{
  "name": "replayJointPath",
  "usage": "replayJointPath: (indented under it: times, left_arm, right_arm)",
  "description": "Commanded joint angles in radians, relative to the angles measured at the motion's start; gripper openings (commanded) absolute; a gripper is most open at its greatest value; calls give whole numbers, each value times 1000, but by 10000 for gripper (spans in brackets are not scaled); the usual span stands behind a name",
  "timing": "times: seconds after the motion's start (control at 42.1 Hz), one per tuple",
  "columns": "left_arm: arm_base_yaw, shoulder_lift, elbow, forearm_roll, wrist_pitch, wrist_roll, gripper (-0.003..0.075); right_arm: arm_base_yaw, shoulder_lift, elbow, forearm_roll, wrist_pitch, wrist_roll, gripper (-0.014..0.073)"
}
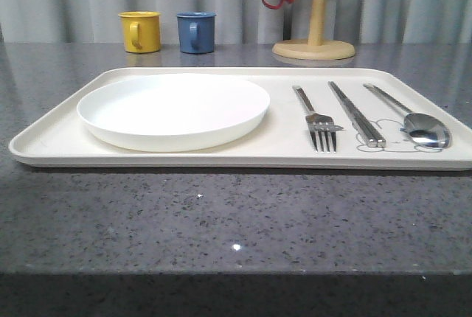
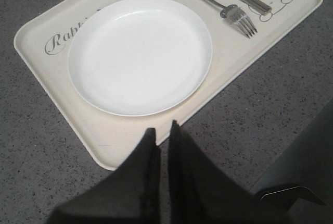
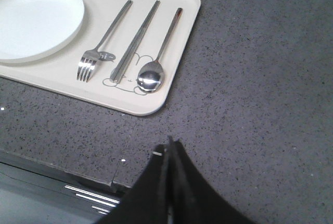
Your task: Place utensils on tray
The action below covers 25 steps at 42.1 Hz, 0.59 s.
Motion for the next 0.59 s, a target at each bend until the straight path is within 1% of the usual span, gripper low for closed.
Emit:
replayJointPath:
  times: [0.0, 0.356, 0.451, 0.498, 0.57]
  left_arm:
    - [-9, -4, -28, 7, -73, -10, -20]
    - [-9, -4, -28, 7, -73, -10, -20]
    - [-16, -24, -7, 5, -97, -10, -20]
    - [0, -43, 10, 1, -129, -10, -20]
    - [52, -90, 51, -23, -181, -10, -20]
  right_arm:
    - [-4, 10, -22, -2, -74, -3, -116]
    - [-4, 10, -22, -2, -74, -3, -116]
    - [-4, 10, -22, -3, -71, -3, -116]
    - [-4, 10, -22, -3, -69, -3, -116]
    - [-4, 10, -22, -3, -69, -3, -116]
